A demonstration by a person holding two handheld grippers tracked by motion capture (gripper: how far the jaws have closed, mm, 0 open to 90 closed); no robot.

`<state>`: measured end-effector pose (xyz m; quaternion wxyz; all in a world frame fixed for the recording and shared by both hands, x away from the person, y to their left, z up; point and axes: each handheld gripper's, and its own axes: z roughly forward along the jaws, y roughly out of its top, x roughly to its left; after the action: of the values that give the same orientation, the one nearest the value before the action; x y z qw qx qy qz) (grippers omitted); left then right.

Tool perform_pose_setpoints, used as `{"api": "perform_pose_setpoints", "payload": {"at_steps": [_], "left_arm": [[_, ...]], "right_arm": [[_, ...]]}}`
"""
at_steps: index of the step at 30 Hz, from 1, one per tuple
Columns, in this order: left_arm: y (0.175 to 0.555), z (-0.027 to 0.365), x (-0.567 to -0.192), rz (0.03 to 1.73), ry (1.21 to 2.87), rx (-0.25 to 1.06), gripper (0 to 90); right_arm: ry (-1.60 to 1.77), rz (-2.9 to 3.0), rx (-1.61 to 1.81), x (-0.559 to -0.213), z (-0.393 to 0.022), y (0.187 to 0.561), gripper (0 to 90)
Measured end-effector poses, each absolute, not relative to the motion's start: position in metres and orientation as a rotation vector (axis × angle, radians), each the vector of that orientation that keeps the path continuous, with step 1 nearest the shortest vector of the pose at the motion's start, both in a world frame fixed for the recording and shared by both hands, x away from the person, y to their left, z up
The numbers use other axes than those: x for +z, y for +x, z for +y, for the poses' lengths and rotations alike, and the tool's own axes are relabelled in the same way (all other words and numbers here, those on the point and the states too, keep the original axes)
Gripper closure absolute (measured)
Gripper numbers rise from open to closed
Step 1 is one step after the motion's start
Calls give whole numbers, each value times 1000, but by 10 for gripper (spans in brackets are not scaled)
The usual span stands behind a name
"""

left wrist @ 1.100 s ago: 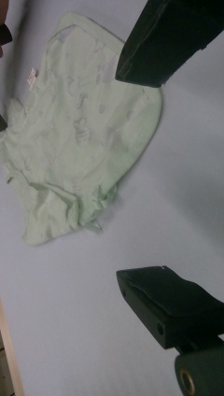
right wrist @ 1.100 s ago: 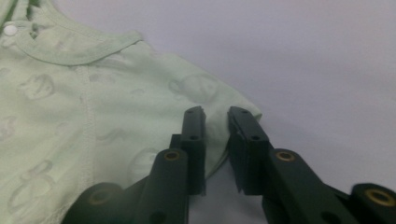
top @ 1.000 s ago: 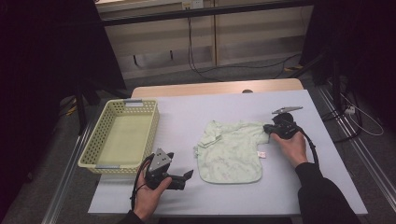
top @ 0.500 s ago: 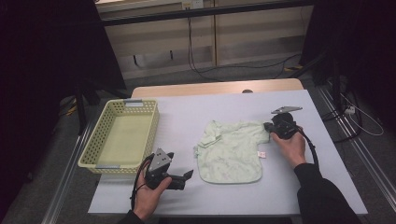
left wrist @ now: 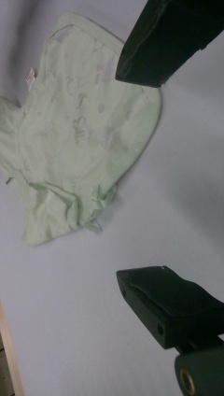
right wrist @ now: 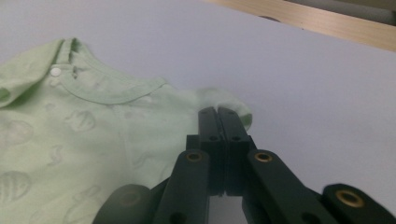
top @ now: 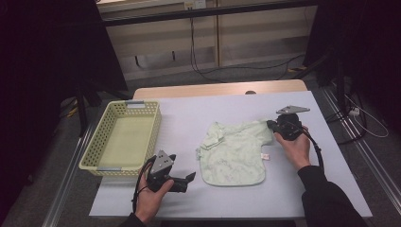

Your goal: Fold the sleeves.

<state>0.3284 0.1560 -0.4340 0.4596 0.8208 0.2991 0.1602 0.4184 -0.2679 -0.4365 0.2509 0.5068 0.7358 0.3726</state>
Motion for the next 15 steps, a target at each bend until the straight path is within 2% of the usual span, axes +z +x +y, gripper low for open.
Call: {"api": "perform_pose_setpoints", "payload": {"at_steps": [15], "left_arm": [[328, 156, -434, 730, 2023, 392, 53]], "right_arm": [[1293, 2066, 1053, -435, -244, 413, 900]]}}
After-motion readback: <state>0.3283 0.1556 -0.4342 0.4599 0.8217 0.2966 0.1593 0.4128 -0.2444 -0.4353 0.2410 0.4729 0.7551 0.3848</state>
